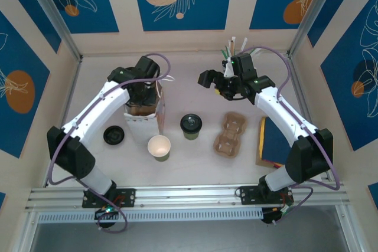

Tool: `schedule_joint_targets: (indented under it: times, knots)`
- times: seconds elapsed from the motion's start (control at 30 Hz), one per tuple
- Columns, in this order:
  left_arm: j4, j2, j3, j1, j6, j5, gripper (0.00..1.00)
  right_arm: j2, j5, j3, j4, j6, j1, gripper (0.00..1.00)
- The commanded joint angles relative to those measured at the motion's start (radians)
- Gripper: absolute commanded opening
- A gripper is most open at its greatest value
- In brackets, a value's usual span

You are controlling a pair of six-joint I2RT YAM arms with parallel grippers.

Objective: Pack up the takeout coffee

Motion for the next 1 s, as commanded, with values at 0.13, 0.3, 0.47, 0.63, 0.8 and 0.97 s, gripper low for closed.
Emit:
schedule_joint_targets:
  times: [0.13, 0.3, 0.47, 0.63, 0.8, 0.97]
  knots:
    - [-0.139, 0.068, 0.079, 0.031, 0.025, 0.052, 0.19, -0.006, -0.017, -0.017, 0.008, 0.003, -0.009, 0.99]
    - [-0.145, 0.089, 0.084, 0.051, 0.043, 0.091, 0.2, -0.005, -0.022, -0.023, 0.012, 0.006, -0.014, 0.99]
    - [-0.146, 0.122, 0.08, 0.065, 0.056, 0.104, 0.19, -0.005, -0.026, -0.019, 0.013, 0.004, -0.016, 0.99]
    - [-0.133, 0.142, 0.064, 0.073, 0.063, 0.113, 0.19, -0.008, -0.026, -0.017, 0.009, 0.0, -0.021, 0.99]
    - [-0.119, 0.156, 0.042, 0.081, 0.07, 0.121, 0.19, -0.007, -0.028, -0.016, 0.009, 0.0, -0.022, 0.99]
    - [-0.11, 0.166, 0.016, 0.089, 0.078, 0.124, 0.19, -0.005, -0.028, -0.016, 0.008, -0.001, -0.022, 0.99]
